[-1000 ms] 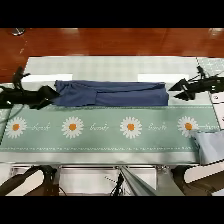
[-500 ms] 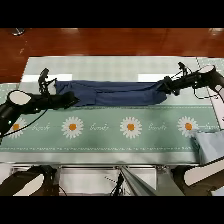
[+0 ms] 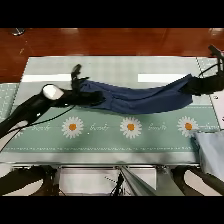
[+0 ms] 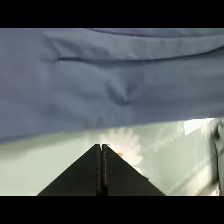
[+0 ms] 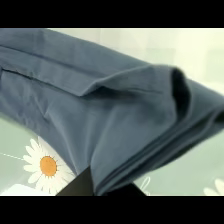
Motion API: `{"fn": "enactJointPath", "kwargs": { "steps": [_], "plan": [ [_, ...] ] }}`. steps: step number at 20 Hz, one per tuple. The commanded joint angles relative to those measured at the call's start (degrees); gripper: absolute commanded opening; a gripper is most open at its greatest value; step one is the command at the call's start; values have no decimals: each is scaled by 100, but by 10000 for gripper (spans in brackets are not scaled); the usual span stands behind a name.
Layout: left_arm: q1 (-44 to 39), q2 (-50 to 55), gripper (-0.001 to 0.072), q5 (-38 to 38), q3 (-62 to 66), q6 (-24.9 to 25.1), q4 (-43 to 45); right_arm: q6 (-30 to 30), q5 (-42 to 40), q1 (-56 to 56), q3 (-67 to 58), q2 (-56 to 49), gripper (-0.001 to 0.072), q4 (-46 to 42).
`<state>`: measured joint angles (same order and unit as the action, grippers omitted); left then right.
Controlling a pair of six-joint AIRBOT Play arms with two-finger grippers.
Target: Fold the shirts.
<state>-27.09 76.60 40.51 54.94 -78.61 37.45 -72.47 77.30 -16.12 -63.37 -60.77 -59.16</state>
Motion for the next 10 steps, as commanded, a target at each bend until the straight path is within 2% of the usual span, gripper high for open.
{"fn": "enactJointPath", "kwargs": {
  "steps": [1, 4, 6, 9, 10],
  "plan": [
    [-772, 1414, 17, 505, 1528, -498, 330, -450, -57, -20, 920, 1624, 19, 68],
    [-1161, 2376, 18, 756, 2699, -984, 328, -560, 203, -17, 1228, 2347, 19, 581],
    [-1519, 2822, 18, 964, 3254, -1084, 304, -579, 260, -20, 1226, 2577, 19, 835],
    [-2142, 3268, 19, 1062, 3615, -1506, 192, -614, 240, -17, 1226, 2616, 19, 933],
    [-2297, 3388, 19, 1106, 3665, -1491, -26, -614, 153, -20, 1226, 2616, 19, 909]
  ]
}}
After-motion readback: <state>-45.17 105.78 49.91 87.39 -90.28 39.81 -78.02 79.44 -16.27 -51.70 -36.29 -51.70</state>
